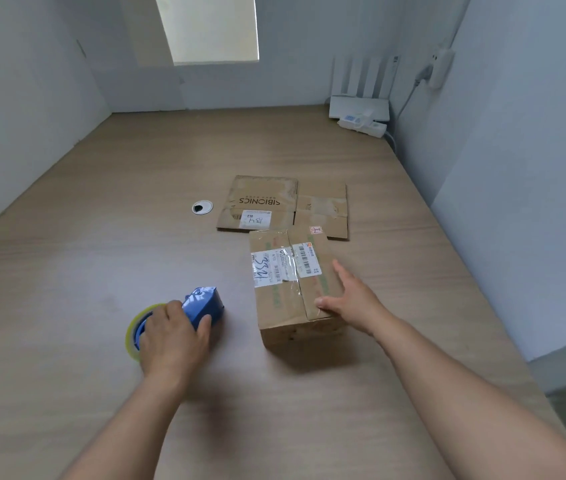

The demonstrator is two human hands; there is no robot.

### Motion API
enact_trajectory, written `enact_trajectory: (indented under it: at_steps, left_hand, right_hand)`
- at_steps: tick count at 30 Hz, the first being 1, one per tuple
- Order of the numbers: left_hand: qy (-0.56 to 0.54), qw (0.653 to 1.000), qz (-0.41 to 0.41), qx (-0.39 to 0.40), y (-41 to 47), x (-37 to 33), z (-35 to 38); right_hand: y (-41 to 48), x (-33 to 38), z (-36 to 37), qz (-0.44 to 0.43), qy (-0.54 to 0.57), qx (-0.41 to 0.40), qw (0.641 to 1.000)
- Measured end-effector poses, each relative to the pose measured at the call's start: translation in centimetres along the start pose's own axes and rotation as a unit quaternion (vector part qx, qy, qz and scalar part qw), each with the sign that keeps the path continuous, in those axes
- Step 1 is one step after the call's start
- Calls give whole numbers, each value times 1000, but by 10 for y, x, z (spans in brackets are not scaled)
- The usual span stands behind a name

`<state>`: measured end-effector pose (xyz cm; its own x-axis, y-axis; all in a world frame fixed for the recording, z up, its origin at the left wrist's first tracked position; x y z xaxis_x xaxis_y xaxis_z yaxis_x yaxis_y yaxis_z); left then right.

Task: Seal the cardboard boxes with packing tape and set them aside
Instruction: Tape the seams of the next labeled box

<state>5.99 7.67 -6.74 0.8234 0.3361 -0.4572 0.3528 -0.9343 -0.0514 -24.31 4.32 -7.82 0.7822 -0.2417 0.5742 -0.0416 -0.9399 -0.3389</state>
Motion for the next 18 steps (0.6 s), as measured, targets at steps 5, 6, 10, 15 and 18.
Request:
enact_trajectory:
  at_steps: [5, 6, 10, 15, 18]
  left_hand:
    - [46, 991, -66, 103, 9, 23, 20]
    - [50, 990, -77, 108, 13, 26, 20]
    - [68, 983, -85, 149, 27, 35, 24]
    - [22, 988, -52, 141, 30, 33, 19]
    - [-111, 977, 6, 180, 23, 18, 12]
  right_hand:
    - [9, 4, -1, -7, -18, 8, 1000]
    - [10, 3, 0, -9, -19, 8, 1000]
    - [11, 1, 1, -14, -18, 4, 1000]
    - [12, -1, 1, -9, -68, -12, 998]
    - [5, 13, -12, -42, -96, -74, 992]
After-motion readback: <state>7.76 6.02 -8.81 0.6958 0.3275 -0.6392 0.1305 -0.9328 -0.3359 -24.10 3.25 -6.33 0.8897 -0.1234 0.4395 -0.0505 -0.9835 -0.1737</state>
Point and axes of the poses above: each hand's wrist, its own y-axis towards the middle knuckle, its own z-axis out of the palm, x = y × z, the point moved 7 cm from there along y, towards the middle knuckle, and after that the axes turned 10 degrees about -y, right-handed, at the moved point
